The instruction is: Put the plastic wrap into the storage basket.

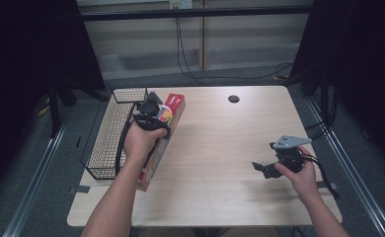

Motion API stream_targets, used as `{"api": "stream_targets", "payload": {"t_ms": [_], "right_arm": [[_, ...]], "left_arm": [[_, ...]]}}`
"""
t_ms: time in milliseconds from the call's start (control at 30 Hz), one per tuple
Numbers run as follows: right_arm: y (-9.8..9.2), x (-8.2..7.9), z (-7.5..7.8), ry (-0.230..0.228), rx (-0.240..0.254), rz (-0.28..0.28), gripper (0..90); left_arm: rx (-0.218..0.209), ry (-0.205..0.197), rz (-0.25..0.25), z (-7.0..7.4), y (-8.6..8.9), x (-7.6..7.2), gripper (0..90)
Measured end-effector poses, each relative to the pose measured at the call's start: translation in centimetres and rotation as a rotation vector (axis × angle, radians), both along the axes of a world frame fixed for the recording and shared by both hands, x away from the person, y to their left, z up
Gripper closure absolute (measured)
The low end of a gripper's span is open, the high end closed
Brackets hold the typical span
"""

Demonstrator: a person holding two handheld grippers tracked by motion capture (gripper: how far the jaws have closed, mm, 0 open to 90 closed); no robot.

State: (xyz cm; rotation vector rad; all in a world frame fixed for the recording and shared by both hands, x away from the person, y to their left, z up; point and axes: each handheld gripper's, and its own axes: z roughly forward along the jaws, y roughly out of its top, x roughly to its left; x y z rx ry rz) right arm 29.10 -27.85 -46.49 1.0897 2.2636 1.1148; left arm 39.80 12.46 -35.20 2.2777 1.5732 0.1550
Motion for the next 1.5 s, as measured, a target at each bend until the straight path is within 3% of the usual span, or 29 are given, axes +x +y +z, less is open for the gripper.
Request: {"api": "stream_targets", "payload": {"t_ms": [800, 1500], "right_arm": [[0.5, 0.8, -0.4, 0.02, 0.008, 0.031, 0.0], [0.5, 0.8, -0.3, 0.018, 0.003, 0.031, 0.0]], "left_arm": [[-0.001, -0.008, 0.105, 0.9, 3.7, -0.1, 42.9], [-0.013, 0.014, 0.204, 1.1, 7.1, -0.1, 42.9]]}}
